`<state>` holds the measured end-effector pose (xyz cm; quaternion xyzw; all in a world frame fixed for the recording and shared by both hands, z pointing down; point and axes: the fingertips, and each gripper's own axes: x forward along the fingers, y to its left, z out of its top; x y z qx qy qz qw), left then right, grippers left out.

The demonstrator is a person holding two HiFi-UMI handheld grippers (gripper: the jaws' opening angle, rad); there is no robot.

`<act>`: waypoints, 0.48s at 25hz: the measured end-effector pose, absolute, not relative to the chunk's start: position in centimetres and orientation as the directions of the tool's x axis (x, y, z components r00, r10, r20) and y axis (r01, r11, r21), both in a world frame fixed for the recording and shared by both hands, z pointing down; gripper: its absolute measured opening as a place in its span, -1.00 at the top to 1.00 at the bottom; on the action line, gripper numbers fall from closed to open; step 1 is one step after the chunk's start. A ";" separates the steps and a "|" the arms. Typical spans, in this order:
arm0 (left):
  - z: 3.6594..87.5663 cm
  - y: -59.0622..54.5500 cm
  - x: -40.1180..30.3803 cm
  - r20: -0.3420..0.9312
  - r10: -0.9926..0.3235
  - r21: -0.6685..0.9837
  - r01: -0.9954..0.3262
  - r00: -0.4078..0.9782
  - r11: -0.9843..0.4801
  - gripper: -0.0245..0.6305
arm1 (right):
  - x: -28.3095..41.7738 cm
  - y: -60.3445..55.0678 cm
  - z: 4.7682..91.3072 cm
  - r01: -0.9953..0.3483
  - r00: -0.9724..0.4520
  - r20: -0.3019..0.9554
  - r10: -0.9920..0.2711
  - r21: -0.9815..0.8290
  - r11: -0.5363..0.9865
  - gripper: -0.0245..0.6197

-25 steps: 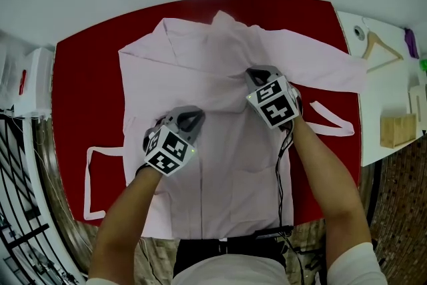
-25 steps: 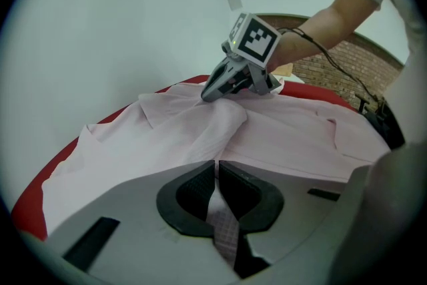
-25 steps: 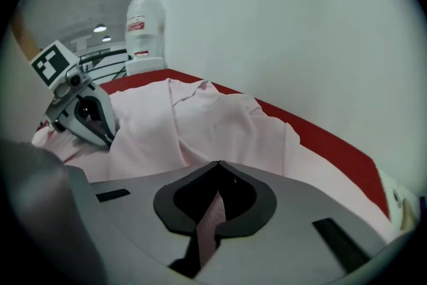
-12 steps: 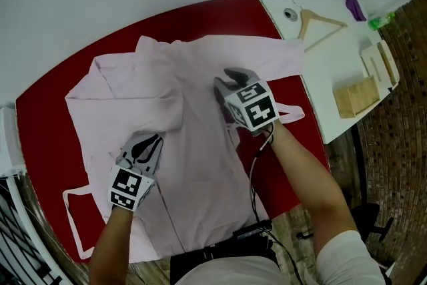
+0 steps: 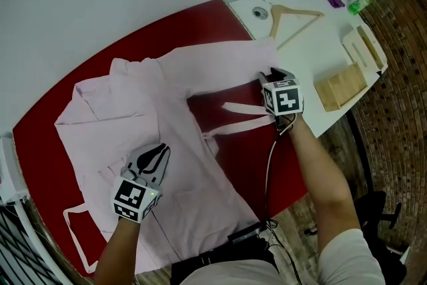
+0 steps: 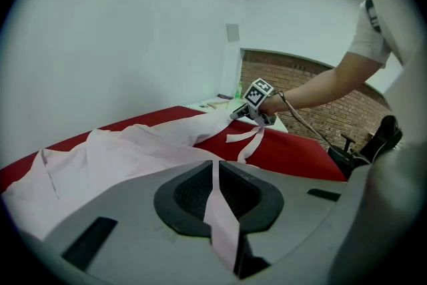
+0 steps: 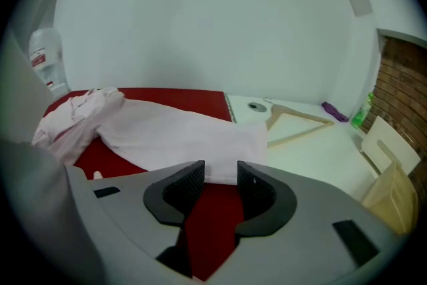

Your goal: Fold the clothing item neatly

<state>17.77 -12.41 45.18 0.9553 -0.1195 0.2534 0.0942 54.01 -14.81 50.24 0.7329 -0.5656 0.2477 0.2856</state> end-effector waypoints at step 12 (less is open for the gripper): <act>44.5 -10.4 22.5 0.489 -0.108 0.165 -0.214 0.865 -0.963 0.89 | 59.6 -13.8 52.3 -0.890 0.347 0.711 -0.612 0.043 -0.455 0.41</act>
